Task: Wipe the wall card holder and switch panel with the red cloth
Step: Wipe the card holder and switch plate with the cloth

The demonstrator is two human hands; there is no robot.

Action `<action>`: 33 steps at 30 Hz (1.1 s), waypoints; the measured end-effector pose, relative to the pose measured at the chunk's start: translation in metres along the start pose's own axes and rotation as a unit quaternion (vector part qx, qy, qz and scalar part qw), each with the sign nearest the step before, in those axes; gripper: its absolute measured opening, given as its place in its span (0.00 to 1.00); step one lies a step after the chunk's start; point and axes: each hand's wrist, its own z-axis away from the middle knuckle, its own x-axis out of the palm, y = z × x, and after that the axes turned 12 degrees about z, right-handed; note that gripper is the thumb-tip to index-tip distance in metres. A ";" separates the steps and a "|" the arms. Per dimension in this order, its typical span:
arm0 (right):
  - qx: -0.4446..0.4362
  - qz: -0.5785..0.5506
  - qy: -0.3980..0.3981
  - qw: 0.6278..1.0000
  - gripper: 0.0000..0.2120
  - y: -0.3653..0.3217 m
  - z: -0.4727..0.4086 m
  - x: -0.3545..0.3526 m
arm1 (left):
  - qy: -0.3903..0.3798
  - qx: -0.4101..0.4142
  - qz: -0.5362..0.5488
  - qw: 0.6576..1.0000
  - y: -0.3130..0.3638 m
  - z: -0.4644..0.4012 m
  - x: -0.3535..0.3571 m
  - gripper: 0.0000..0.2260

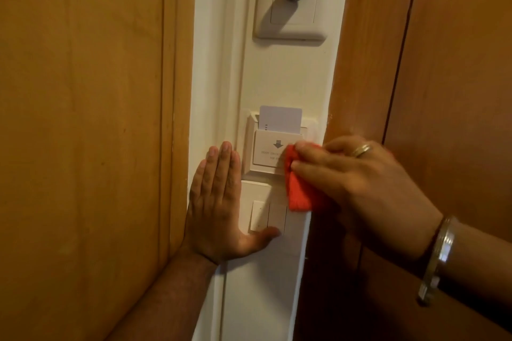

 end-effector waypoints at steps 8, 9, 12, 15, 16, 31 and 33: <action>-0.018 0.076 -0.050 0.996 0.22 -0.023 -0.044 -0.012 | -0.002 0.004 0.011 1.000 0.000 0.000 -0.002 0.52; -0.032 0.082 -0.053 0.995 0.19 -0.031 -0.046 -0.010 | 0.000 0.005 0.012 1.000 0.001 0.000 -0.003 0.52; -0.098 0.073 -0.095 0.988 0.16 -0.043 -0.041 -0.003 | 0.004 0.008 0.012 1.000 0.002 0.001 -0.003 0.50; -0.062 0.052 -0.072 0.994 0.16 -0.030 -0.053 -0.009 | -0.001 0.002 0.019 1.000 0.001 -0.001 -0.002 0.51; -0.034 0.058 -0.051 0.996 0.16 -0.026 -0.059 -0.011 | -0.004 0.000 0.026 1.000 0.001 -0.001 -0.002 0.51; -0.009 -0.003 0.020 1.000 0.24 0.015 0.004 0.003 | 0.006 0.003 -0.008 1.000 -0.003 0.002 0.003 0.57; 0.037 -0.027 0.041 0.998 0.24 0.021 -0.003 0.001 | 0.005 0.004 -0.007 1.000 -0.002 0.000 0.003 0.57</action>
